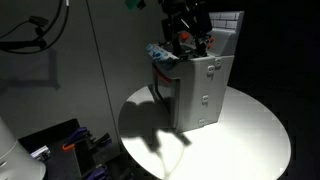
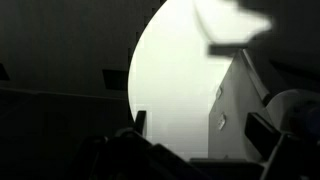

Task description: Press the top orange button on the microwave oven controlling panel of the stove

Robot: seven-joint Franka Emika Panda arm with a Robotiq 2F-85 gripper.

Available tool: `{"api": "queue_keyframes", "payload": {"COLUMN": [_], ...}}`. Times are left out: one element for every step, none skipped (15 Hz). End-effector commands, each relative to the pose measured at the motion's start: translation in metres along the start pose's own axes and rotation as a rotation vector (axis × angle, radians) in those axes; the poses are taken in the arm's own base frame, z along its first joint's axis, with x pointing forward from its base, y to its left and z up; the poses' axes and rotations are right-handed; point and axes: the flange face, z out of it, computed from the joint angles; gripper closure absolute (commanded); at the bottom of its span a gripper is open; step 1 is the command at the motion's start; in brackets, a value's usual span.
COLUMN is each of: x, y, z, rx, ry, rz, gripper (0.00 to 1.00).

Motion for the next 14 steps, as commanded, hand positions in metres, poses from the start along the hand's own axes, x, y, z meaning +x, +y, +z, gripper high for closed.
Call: {"api": "queue_keyframes", "payload": {"x": [0.001,0.001,0.001,0.001,0.001,0.001,0.001,0.001,0.001,0.003,0.006,0.007,0.010,0.011], "y": [0.001,0.001,0.001,0.001,0.001,0.001,0.001,0.001,0.001,0.000,-0.002,-0.003,-0.007,-0.010], "z": [-0.001,-0.002,-0.002,-0.002,-0.002,-0.002,-0.002,-0.002,-0.002,-0.001,-0.001,-0.001,-0.001,-0.002], "rx": [0.000,0.000,0.000,0.000,0.000,0.000,0.000,0.000,0.000,0.008,0.015,0.024,0.037,0.051], "ry": [0.001,0.002,0.002,0.002,0.002,0.002,0.002,0.002,0.002,-0.001,0.004,0.005,0.006,0.005], "rz": [0.001,0.001,0.001,0.001,0.001,0.001,0.001,0.001,0.001,0.004,0.006,0.008,0.010,0.012], "gripper": [0.00,0.00,0.00,0.00,0.00,0.00,0.00,0.00,0.00,0.00,0.00,0.00,0.00,0.00]}}
